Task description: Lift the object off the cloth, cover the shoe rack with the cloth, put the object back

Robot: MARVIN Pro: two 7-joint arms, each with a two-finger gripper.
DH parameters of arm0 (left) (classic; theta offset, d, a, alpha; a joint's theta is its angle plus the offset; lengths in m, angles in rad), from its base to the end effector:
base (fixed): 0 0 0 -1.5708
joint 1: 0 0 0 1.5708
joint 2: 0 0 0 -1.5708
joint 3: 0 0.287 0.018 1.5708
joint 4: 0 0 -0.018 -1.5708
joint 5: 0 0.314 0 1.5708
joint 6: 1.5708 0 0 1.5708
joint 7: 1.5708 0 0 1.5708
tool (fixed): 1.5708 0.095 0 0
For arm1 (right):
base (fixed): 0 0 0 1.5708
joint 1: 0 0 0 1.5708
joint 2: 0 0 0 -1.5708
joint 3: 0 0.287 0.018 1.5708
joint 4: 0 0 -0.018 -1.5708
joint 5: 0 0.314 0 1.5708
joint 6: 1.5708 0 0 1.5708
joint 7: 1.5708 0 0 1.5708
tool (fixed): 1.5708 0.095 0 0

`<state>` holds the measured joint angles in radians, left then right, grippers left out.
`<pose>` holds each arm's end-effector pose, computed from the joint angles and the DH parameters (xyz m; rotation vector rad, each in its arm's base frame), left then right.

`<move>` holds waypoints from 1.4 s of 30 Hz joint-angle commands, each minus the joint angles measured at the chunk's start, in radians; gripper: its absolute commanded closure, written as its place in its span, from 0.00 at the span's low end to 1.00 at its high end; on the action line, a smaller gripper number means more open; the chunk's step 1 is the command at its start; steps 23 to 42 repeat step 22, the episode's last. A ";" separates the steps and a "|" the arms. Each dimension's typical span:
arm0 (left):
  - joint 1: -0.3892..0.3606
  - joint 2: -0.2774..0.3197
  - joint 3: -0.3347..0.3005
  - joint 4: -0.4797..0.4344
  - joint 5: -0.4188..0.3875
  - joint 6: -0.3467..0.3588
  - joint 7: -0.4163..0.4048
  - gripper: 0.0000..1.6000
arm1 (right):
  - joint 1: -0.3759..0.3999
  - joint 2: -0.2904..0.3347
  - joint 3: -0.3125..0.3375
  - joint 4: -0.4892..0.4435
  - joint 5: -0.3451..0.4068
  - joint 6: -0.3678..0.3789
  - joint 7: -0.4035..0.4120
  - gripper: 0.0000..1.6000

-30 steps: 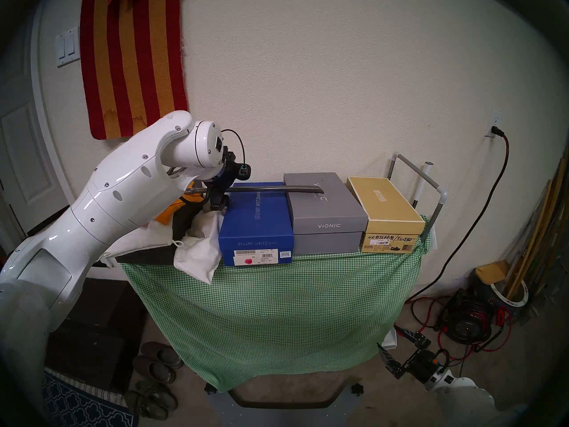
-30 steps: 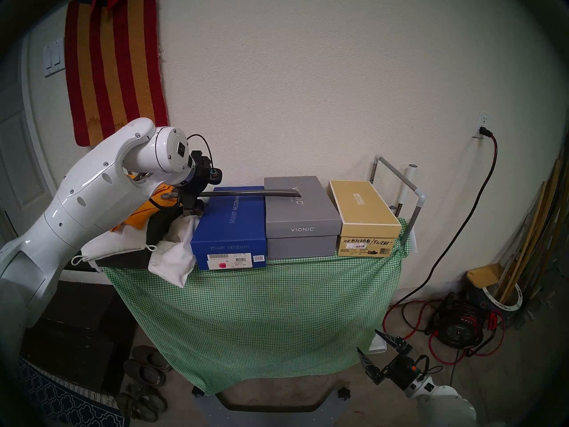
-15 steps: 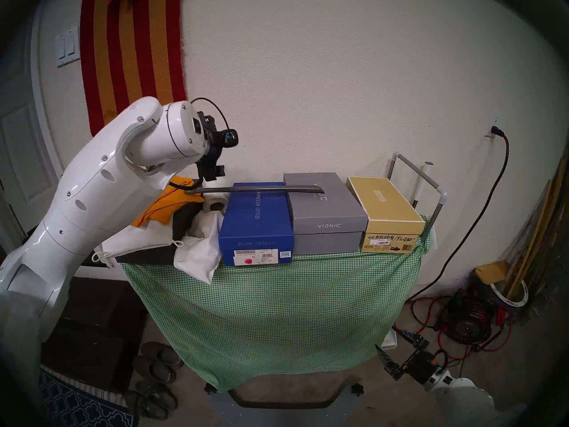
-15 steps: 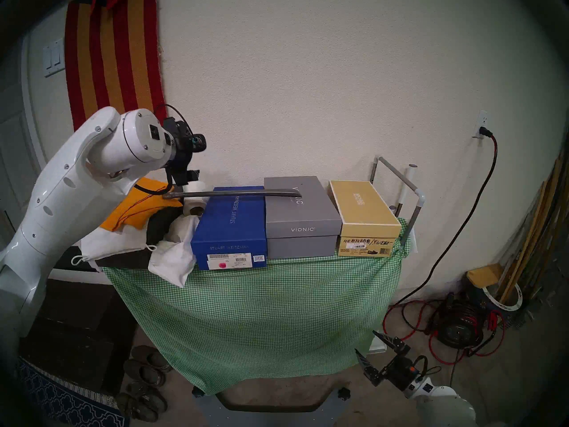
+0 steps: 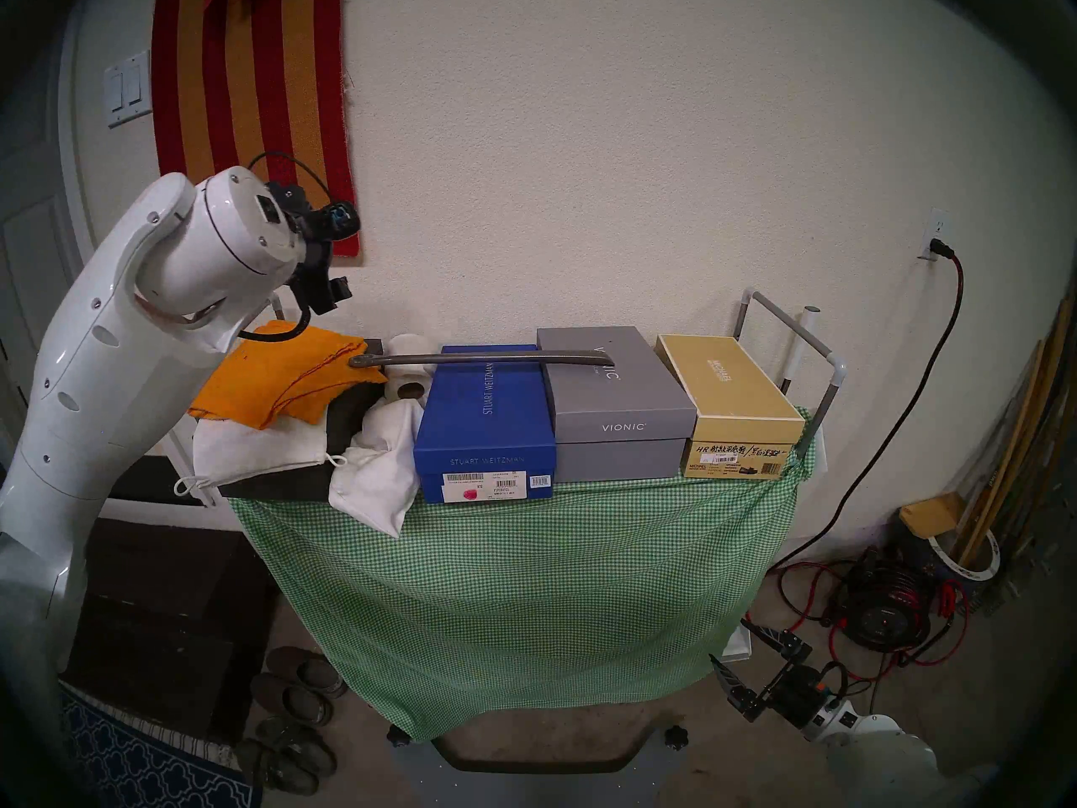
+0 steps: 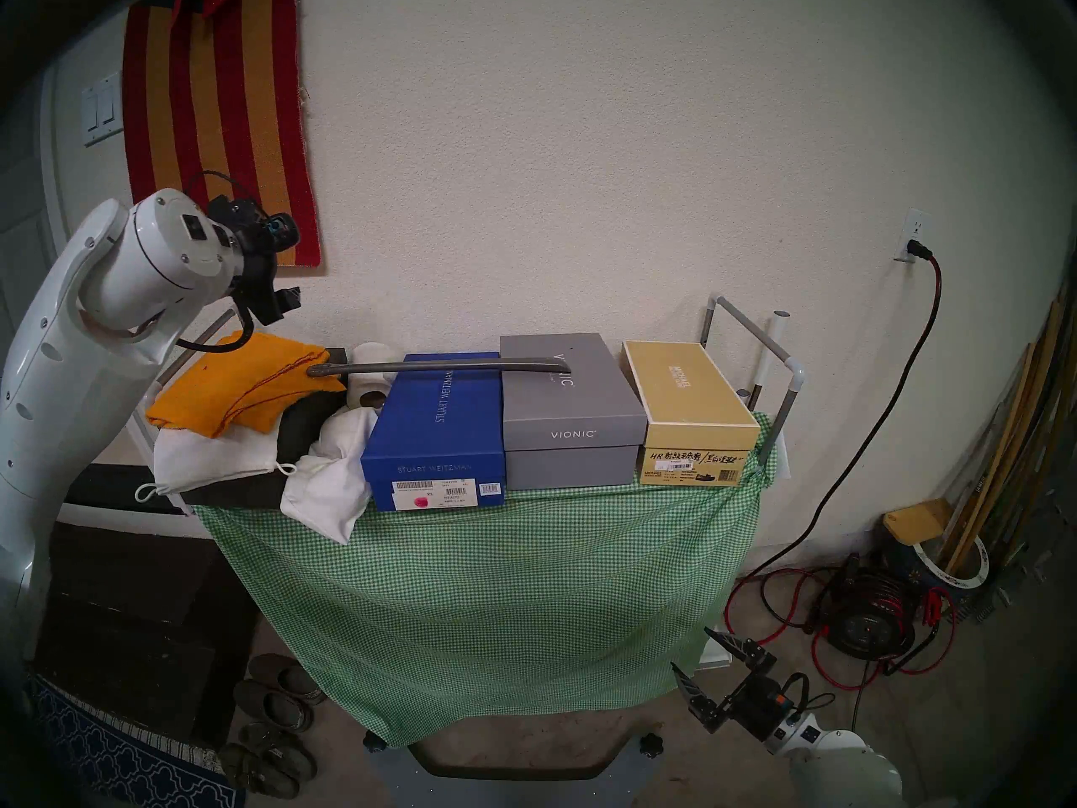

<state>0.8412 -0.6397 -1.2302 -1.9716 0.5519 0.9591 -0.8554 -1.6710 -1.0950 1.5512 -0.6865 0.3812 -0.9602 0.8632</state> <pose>0.4387 0.0991 0.0277 -1.7780 0.9943 -1.1809 0.2314 -0.1913 -0.5142 -2.0200 -0.8713 -1.8740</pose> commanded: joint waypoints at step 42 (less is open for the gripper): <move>0.368 0.022 -0.473 0.019 -0.120 0.001 0.033 0.00 | -0.001 0.003 -0.008 -0.001 0.006 0.000 0.021 0.00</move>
